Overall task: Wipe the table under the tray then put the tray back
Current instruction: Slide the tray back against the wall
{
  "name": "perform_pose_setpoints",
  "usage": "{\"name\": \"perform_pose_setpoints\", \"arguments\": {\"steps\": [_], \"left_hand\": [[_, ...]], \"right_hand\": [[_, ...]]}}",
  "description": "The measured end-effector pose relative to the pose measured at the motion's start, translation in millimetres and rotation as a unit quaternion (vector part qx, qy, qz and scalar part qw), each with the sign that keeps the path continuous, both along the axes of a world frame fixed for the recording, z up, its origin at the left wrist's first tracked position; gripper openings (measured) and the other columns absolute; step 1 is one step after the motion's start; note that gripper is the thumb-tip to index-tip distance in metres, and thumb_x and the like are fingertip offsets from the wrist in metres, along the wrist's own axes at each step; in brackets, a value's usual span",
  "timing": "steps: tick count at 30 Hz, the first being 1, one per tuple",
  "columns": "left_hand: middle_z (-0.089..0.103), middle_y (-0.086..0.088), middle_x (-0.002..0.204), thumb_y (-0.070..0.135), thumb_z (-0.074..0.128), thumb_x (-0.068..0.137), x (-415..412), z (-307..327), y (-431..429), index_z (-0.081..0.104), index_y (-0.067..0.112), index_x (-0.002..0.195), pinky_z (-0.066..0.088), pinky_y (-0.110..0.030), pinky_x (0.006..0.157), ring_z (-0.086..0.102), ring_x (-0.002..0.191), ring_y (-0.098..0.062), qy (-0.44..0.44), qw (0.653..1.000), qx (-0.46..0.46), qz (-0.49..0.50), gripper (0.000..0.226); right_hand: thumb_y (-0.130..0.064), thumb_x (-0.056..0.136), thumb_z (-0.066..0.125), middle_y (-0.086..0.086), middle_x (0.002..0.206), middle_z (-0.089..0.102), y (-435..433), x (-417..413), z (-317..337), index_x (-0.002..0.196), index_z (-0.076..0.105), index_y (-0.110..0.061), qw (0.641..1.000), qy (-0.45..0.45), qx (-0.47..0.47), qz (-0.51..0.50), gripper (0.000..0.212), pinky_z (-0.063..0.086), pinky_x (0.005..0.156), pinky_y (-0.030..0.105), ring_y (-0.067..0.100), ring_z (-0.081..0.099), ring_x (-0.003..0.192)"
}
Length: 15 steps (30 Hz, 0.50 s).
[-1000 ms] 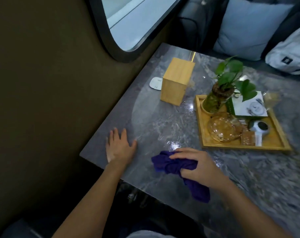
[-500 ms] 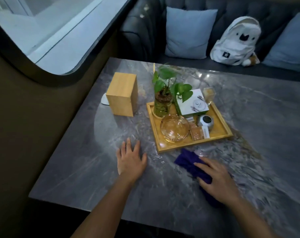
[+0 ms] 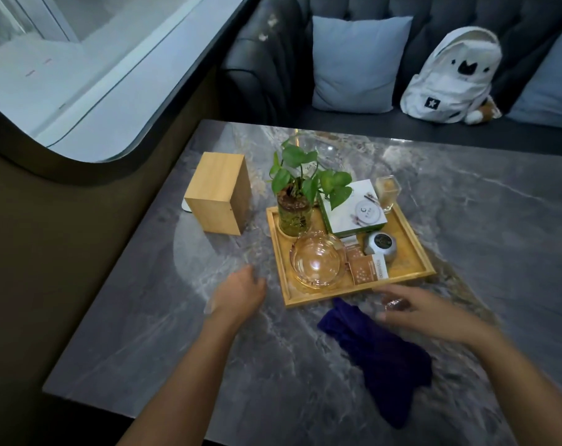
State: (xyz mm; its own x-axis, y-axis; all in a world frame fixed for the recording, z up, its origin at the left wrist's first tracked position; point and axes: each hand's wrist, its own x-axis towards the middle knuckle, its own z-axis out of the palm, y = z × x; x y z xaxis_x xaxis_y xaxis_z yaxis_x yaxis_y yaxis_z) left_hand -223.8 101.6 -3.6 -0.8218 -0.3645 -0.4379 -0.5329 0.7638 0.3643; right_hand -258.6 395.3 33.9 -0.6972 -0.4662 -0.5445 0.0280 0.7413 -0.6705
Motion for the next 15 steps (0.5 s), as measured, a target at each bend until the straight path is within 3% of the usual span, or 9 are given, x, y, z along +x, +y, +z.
{"name": "perform_pose_setpoints", "arguments": {"steps": [3,7,13,15], "left_hand": [[0.062,-0.016,0.121,0.035,0.046,0.091,-19,5,7,0.052,0.009,0.117,0.045,-0.041,0.09,0.057,0.112,-0.035,0.015,1.0,0.005,0.009,0.038],[0.061,-0.02,0.119,0.037,0.048,0.091,-40,5,20,0.047,0.007,0.117,0.047,-0.043,0.087,0.058,0.109,-0.037,0.018,1.0,0.007,0.023,0.04],[0.064,-0.019,0.11,0.052,0.047,0.086,-61,1,26,0.041,0.011,0.111,0.054,-0.049,0.083,0.064,0.095,-0.038,-0.013,0.998,0.061,0.005,0.048],[0.065,-0.021,0.106,0.045,0.045,0.088,-67,0,25,0.038,0.011,0.107,0.057,-0.05,0.078,0.067,0.089,-0.039,-0.026,0.997,0.07,0.005,0.04]], "right_hand": [[-0.022,0.087,0.061,0.0,0.096,0.064,6,-37,5,0.119,0.057,-0.019,0.987,0.118,0.001,-0.108,0.033,0.049,0.067,0.029,0.015,0.062,0.081],[-0.024,0.089,0.053,0.021,0.1,0.069,16,-84,-15,0.112,0.06,-0.009,0.926,0.285,0.169,-0.18,0.028,0.051,0.079,0.043,0.037,0.062,0.09],[-0.037,0.093,0.041,0.017,0.104,0.065,19,-118,-39,0.1,0.053,-0.011,0.919,0.27,0.258,-0.128,0.029,0.046,0.073,0.042,0.036,0.061,0.091],[-0.039,0.094,0.04,0.017,0.103,0.065,19,-127,-44,0.099,0.051,-0.011,0.923,0.254,0.266,-0.111,0.03,0.044,0.069,0.04,0.036,0.061,0.091]]}}
